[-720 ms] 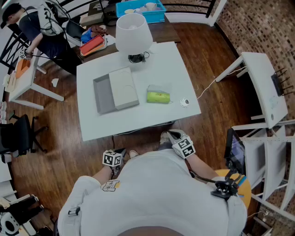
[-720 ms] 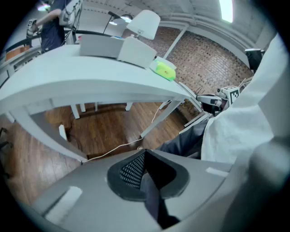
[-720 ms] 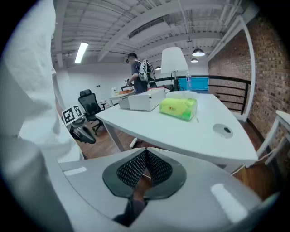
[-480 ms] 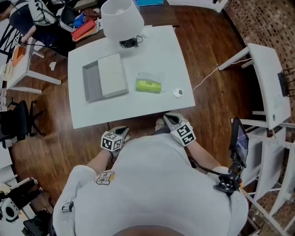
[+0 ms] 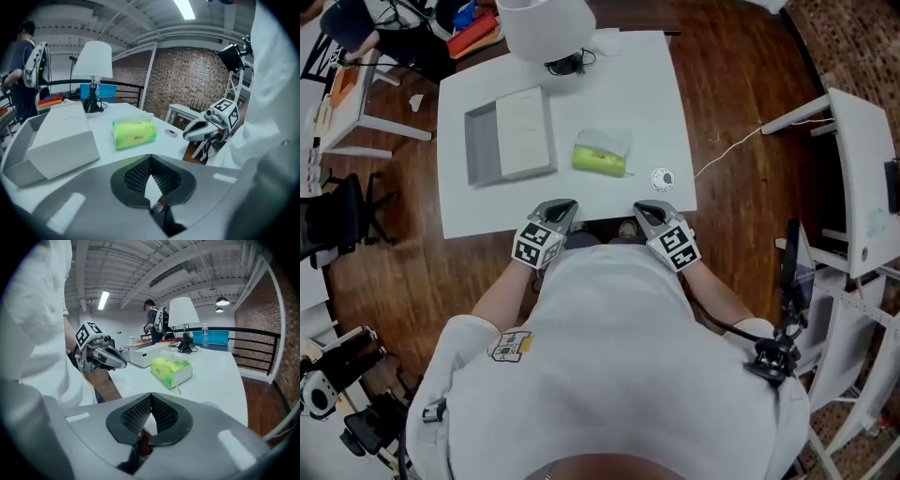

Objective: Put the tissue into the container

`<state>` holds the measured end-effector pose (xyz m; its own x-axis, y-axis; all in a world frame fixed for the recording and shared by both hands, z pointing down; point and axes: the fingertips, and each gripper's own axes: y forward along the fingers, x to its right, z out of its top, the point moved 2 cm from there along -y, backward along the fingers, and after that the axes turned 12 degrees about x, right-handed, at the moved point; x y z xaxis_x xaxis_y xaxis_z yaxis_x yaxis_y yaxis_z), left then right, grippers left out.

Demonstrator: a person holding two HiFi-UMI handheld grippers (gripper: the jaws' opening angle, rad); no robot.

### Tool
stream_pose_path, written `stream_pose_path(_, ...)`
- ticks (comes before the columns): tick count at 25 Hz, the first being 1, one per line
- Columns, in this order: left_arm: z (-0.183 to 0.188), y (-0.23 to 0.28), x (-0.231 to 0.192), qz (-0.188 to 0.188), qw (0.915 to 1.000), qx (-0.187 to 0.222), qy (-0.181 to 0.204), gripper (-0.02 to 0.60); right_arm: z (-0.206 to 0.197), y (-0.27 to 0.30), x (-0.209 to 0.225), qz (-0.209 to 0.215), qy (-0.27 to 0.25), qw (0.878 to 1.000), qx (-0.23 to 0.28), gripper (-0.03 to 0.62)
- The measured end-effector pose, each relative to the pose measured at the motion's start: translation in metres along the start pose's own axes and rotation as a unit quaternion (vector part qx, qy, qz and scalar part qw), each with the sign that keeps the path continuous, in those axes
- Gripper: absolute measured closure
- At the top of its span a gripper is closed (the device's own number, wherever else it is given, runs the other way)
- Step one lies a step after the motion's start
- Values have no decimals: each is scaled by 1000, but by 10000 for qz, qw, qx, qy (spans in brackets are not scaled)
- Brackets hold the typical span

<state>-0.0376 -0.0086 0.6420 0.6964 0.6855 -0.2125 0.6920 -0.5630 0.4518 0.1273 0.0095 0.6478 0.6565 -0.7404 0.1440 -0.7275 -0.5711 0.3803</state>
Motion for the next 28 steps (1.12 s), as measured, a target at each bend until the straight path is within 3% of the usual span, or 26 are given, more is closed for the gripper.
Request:
stream_pose_path(8,29,28,-20,-257,9963,-50,822,581,18,19,14,-192,-39,9998,-93,594)
stream_pose_path(11,53,37,-26,-387,9895,-46,1391,581,19,25,19,-289,-36,9995,-111,594)
stream_pose_path(13,67,46,-30,-516,9803,-83,1904,567,19,27,18,-327,-30,9994,-134,594)
stream_pose_path(18,86,81,-37,-1130,9421,-674,3083,419,22,29,18,-430,-14,9990,-124,594)
stream_pose_path(20,83,94,-36,-1431,9183,-1070,3532,334,23,28,20,-505,-7,9987,-108,594)
stream_pose_path(22,75,105,-34,-1728,8891,-1424,3992,187,24,26,22,-595,12,9982,-85,594)
stream_pose_path(24,65,113,-33,-1958,8650,-1718,4289,156,25,24,24,-691,48,9976,-59,594)
stream_pose_path(25,61,117,-33,-2037,8574,-1828,4359,150,24,23,25,-737,67,9972,-51,594)
stream_pose_path(28,55,130,-34,-2181,8440,-2037,4457,150,23,20,26,-833,120,9964,-49,594)
